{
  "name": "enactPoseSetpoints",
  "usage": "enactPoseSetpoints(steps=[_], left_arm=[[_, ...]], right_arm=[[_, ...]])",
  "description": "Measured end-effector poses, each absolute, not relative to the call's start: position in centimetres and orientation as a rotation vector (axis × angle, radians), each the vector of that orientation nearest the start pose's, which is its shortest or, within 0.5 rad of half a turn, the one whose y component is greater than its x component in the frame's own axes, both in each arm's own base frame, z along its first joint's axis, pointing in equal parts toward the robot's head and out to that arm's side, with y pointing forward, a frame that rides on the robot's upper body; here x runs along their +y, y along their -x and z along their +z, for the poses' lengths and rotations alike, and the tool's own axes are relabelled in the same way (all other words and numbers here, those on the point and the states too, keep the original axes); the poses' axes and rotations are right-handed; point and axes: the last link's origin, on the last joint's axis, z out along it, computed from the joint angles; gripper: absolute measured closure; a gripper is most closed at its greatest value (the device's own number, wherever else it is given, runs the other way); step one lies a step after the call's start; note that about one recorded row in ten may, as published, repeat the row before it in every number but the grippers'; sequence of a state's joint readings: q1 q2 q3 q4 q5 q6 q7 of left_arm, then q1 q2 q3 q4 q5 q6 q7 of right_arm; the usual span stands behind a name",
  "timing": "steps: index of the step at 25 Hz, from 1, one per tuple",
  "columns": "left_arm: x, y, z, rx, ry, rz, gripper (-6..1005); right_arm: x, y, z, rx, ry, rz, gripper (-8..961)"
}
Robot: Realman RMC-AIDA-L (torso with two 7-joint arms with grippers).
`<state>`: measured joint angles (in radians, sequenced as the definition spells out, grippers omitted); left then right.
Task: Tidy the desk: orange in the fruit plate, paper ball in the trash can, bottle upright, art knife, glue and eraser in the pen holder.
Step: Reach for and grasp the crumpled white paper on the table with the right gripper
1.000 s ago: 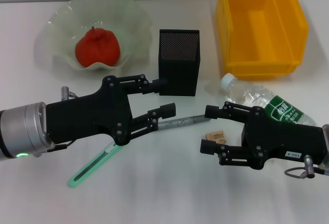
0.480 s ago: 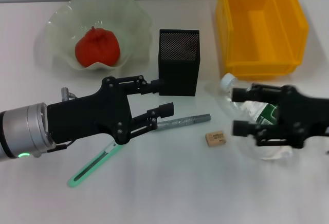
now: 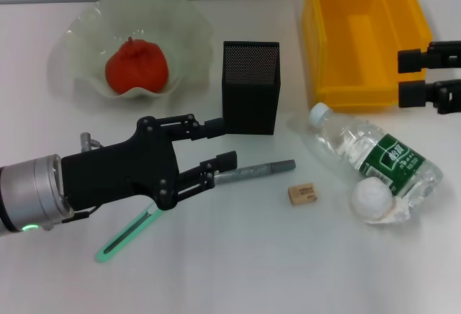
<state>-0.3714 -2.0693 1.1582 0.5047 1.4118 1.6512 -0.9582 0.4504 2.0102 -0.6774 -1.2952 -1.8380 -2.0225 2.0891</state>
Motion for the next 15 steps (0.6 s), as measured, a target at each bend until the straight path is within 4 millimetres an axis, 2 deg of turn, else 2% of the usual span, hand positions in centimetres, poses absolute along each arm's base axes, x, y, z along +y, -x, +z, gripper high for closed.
enactPoseSetpoints(steps=[7, 12, 15], left_arm=[[27.1, 24.7, -3.3, -0.245, 2.694, -1.122, 537], [27.1, 24.8, -3.3, -0.253, 2.689, -1.108, 537], [27.2, 25.0, -3.5, -0.261, 2.688, -1.087, 537]], right_arm=[[30.9, -19.2, 12.6, 0.895, 2.849, 0.558, 157], [32.4, -18.7, 12.4, 1.039, 2.804, 0.251, 157], [33.1, -17.9, 11.2, 1.103, 2.833, 0.027, 157]])
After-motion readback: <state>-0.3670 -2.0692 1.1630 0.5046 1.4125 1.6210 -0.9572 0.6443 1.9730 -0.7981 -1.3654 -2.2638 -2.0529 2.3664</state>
